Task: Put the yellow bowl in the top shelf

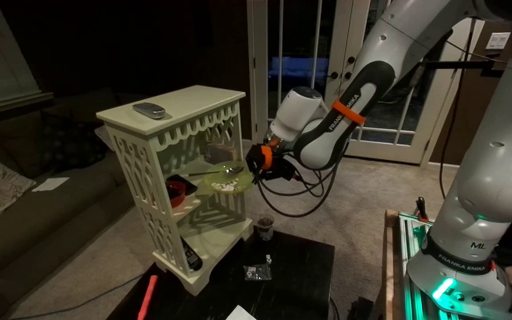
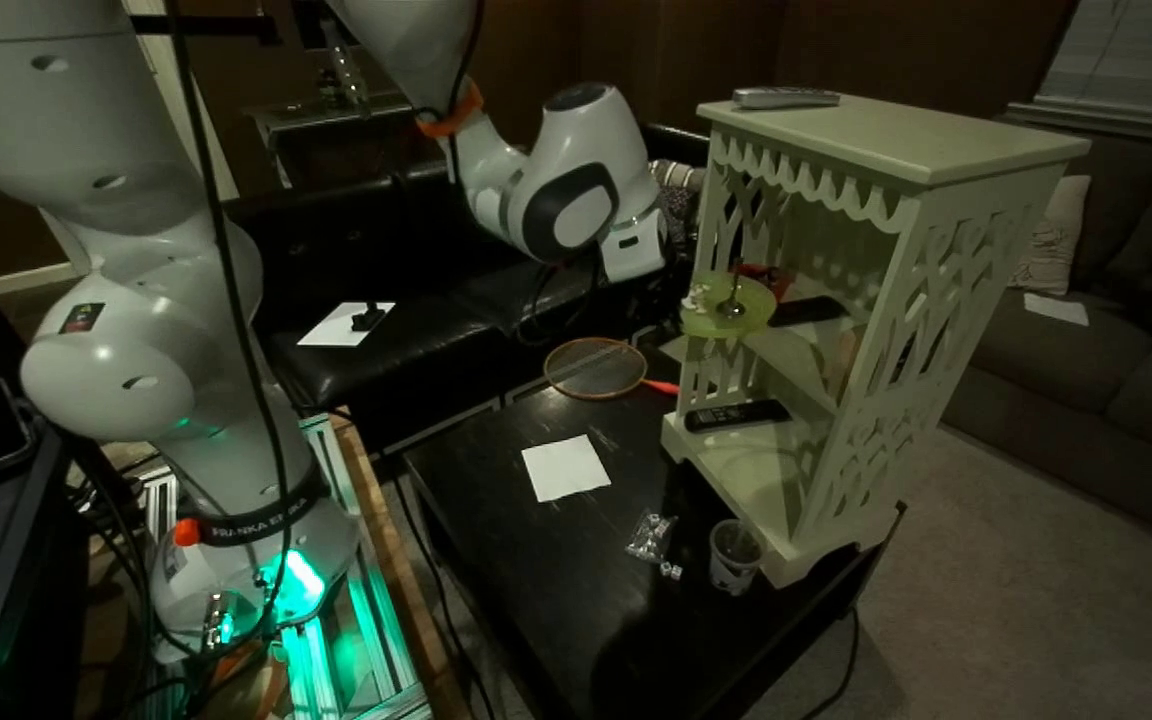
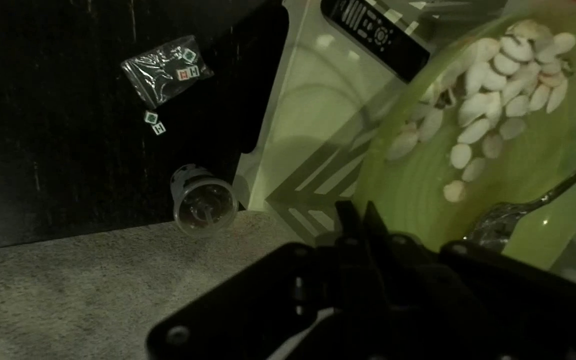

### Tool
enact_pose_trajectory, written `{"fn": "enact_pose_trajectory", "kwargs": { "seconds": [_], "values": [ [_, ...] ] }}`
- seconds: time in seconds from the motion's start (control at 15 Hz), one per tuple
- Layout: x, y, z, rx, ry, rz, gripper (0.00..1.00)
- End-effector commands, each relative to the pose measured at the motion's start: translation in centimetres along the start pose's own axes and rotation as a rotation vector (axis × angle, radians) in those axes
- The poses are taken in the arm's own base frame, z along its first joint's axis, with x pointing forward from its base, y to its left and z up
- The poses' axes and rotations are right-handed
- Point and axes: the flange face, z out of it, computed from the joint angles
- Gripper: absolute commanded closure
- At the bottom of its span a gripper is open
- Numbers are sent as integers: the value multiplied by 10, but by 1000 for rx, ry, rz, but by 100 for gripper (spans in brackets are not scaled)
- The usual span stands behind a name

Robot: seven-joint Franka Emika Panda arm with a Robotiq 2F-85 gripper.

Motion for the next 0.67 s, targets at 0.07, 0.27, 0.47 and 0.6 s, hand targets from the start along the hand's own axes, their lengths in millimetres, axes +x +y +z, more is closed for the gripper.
{"fn": "enact_pose_trajectory", "kwargs": {
  "seconds": [0.07, 0.27, 0.47, 0.6],
  "values": [
    [15, -50, 27, -4, 11, 45, 99],
    [15, -42, 25, -27, 9, 37, 96],
    [7, -51, 39, -52, -8, 33, 99],
    [16, -58, 50, -44, -2, 56, 99]
  ]
}}
